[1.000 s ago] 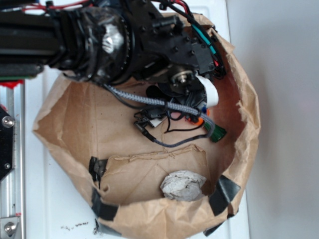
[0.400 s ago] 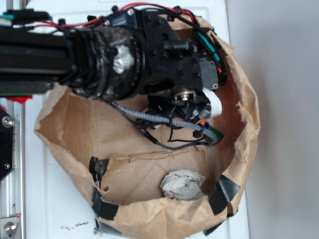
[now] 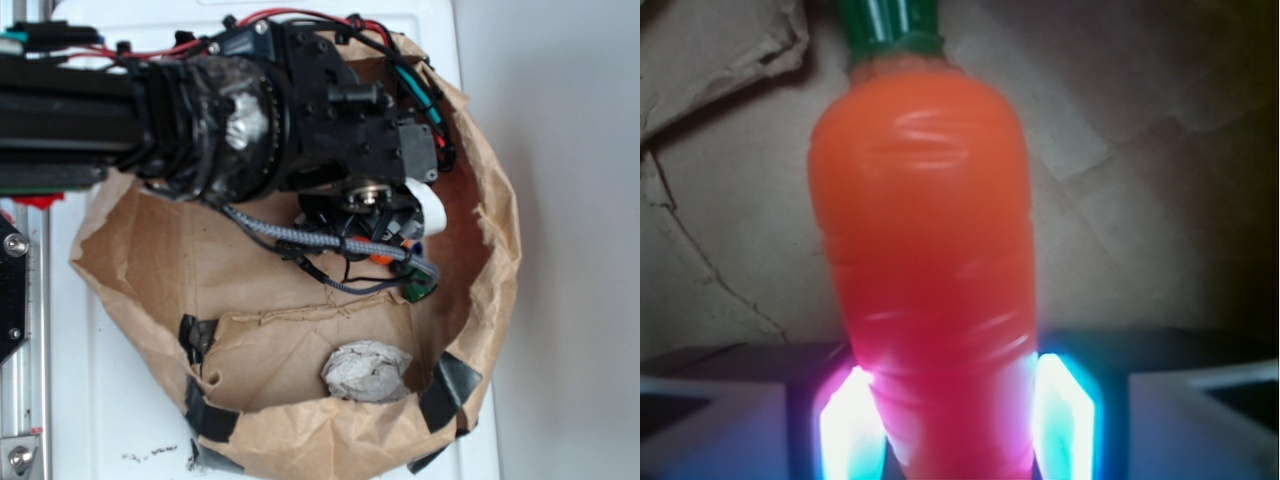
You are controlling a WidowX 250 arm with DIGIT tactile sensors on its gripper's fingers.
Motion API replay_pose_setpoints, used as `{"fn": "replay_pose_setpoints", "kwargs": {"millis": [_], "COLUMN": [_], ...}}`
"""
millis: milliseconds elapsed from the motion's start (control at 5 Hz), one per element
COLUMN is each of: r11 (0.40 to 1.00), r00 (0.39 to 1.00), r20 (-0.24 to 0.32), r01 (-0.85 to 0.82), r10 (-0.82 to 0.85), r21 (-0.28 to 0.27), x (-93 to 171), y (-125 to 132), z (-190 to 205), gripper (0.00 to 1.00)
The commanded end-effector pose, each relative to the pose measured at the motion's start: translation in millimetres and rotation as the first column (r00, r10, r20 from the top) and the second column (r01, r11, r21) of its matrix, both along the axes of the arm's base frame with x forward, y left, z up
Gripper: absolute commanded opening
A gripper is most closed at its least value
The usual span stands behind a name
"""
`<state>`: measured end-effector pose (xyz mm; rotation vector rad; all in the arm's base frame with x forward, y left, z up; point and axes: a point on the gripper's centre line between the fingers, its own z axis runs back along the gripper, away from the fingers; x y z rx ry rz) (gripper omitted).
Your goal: Grab the carrot.
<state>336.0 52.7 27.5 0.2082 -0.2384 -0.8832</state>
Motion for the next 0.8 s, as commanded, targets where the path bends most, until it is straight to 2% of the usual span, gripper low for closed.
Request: {"fn": "replay_pose_setpoints", "kwargs": {"millis": [0, 400, 600], "r11": [0.999, 0.975, 0.968], "r00": [1.0, 0.995, 0.997], "r20": [0.03, 0.09, 0.072], "r01": [0.012, 0.065, 0.013], "r10": [-0.011, -0.047, 0.005], "r21": [-0.034, -0.212, -0.25], "x": [3, -24, -33], "y": [0, 2, -1], "z": [9, 85, 126], "gripper": [0.0, 0.0, 0.0]}}
